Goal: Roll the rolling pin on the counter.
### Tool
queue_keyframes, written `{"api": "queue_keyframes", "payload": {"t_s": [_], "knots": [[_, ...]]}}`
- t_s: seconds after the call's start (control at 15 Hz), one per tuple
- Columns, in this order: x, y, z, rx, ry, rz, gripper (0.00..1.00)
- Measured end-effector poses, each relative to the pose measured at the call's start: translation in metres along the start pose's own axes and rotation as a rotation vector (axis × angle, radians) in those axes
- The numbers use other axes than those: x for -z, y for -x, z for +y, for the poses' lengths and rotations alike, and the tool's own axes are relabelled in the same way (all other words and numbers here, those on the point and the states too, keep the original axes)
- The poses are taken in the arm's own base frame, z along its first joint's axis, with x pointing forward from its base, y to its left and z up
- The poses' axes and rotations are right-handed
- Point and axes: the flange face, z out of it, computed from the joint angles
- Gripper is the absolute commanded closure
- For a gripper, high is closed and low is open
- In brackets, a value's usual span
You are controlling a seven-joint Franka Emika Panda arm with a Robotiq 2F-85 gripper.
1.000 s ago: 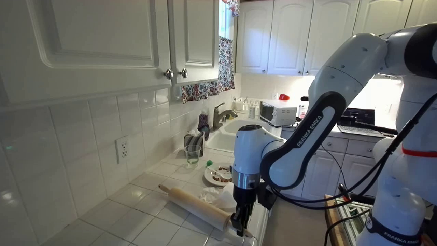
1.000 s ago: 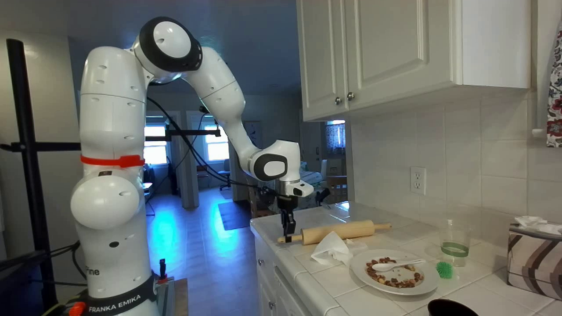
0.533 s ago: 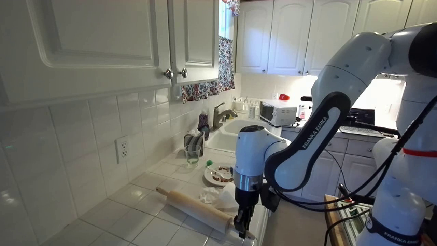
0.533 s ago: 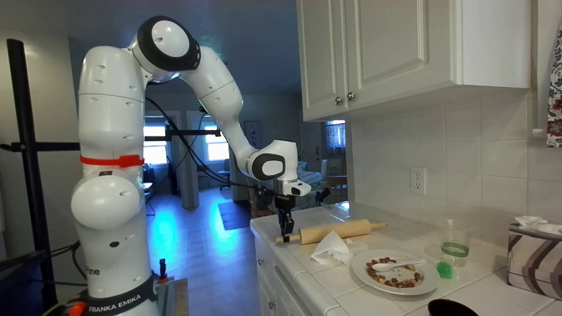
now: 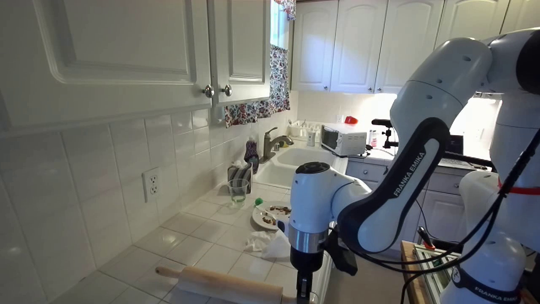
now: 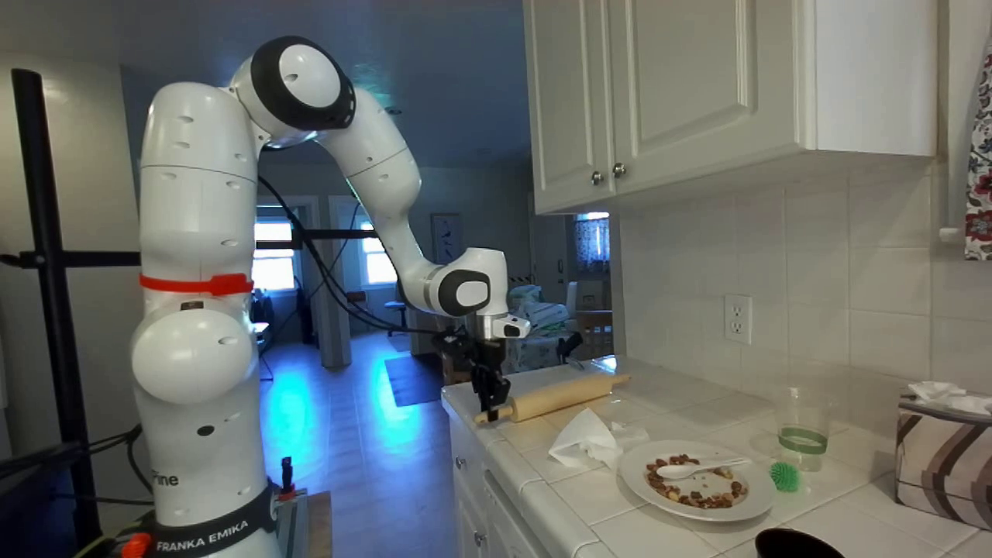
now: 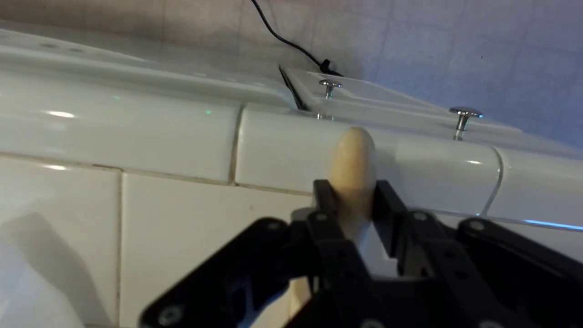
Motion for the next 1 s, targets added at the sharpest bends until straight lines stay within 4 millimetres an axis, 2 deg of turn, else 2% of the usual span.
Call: {"api": "queue_keyframes", "payload": {"t_s": [0.67,1.0], "knots": [[0.002,0.003,-0.035,0.343,0.039,0.009,0.93],[0.000,0.002,-0.031,0.325,0.019,0.003,0.93]]}}
